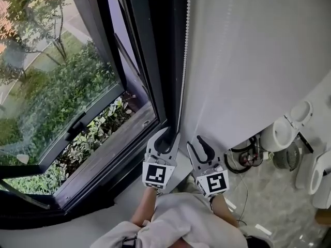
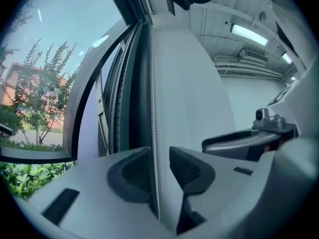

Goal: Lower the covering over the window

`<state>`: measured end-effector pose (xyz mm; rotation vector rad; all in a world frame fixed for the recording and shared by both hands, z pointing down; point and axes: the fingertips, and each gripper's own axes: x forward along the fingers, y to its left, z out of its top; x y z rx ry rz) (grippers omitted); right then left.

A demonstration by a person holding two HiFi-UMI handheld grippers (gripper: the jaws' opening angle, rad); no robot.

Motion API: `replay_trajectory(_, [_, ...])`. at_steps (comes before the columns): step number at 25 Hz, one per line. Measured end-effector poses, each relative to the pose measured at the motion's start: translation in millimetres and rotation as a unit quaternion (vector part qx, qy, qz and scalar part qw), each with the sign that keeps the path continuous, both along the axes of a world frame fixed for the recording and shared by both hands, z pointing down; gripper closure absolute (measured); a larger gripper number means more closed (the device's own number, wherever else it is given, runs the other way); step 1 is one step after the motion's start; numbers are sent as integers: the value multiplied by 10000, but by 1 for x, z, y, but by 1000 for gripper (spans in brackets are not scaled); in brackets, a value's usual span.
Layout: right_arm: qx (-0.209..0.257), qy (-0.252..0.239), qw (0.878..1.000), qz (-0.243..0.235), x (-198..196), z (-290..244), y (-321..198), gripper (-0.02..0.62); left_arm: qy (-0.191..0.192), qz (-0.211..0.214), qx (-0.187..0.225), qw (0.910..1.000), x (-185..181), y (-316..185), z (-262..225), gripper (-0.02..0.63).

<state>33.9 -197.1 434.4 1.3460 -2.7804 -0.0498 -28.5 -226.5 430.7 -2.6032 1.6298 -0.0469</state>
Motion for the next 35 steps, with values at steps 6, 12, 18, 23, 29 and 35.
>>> replay_trajectory(6, [-62,2,9999,-92,3,4,-11,454,-78,-164,-80,9998,4,-15,4,480])
replay_trajectory(12, [-88,-13,9997,-239,0,4,-16,454,-203,-372,-223,9989,1,-29,10,445])
replay_trajectory(18, [-110,-36,9994,-324,0,5,-19,454,-352,-549,-434,9969,2,-44,20,417])
replay_trajectory(23, [-131,-47,9993,-357,0,6,-20,456,-482,-743,-533,9946,2,-54,26,413])
replay_trajectory(29, [-145,-67,9992,-360,3,6,-20,456,-544,-887,-605,9927,4,-64,31,413])
replay_trajectory(35, [-131,-51,9995,-294,6,5,-16,456,-630,-1182,-566,9894,-1,-66,33,433])
